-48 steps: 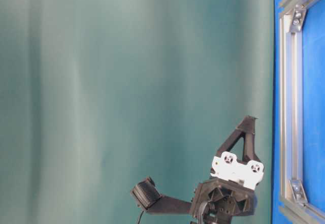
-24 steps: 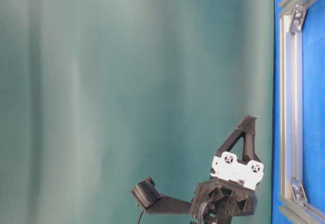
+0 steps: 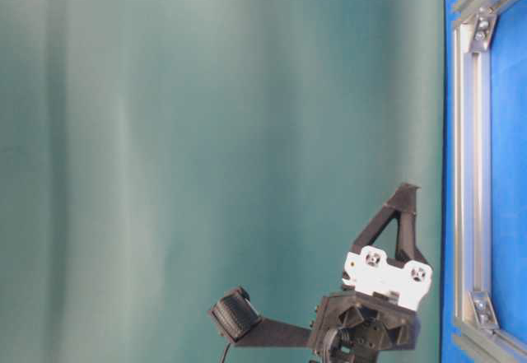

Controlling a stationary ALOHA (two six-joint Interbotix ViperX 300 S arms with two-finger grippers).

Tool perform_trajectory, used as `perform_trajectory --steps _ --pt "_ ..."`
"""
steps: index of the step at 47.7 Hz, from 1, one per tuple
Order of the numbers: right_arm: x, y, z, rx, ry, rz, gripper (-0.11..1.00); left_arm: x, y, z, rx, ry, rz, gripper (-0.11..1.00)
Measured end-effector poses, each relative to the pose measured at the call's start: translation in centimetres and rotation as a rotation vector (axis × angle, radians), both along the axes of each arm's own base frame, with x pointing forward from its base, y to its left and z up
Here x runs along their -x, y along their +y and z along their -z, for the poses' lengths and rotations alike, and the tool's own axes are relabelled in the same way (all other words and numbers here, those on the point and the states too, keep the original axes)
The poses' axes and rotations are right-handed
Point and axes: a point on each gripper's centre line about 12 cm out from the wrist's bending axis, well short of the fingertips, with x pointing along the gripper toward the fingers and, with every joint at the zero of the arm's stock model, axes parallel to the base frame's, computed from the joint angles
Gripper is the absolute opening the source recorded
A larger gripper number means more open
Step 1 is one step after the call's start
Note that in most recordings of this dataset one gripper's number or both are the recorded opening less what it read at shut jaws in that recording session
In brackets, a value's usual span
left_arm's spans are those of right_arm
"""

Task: Insert the wire through the string loop located on the right side.
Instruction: 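Push the USB plug leftward through the zip-tie loop with the right gripper, then move the left gripper to the plug and grasp it past the loop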

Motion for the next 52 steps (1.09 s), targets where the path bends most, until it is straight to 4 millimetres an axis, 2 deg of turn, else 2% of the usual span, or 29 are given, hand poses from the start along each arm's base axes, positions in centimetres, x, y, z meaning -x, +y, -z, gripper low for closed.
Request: perform_trajectory --steps 4,21,28,33,44,52 --pt "0.0 0.0 0.0 0.0 0.002 0.0 -0.04 -0.4 -1.7 0.0 0.001 0.0 0.046 0.0" --pt "0.1 0.0 0.0 0.0 0.002 -0.002 -0.04 -1.1 -11.9 0.0 0.014 -0.002 0.31 0.0" --pt "0.0 0.0 0.0 0.0 -0.002 0.0 -0.04 -0.8 -14.7 0.0 0.02 -0.002 0.381 0.0" --pt "0.0 0.0 0.0 0.0 0.002 0.0 -0.04 -0.6 -15.6 0.0 0.021 0.0 0.404 0.0" --pt "0.0 0.0 0.0 0.0 0.0 0.0 -0.04 -0.8 -15.5 -0.1 0.025 -0.007 0.4 0.0" --pt "0.0 0.0 0.0 -0.001 0.0 0.001 -0.04 -2.2 -15.7 -0.6 0.027 -0.015 0.399 0.0"
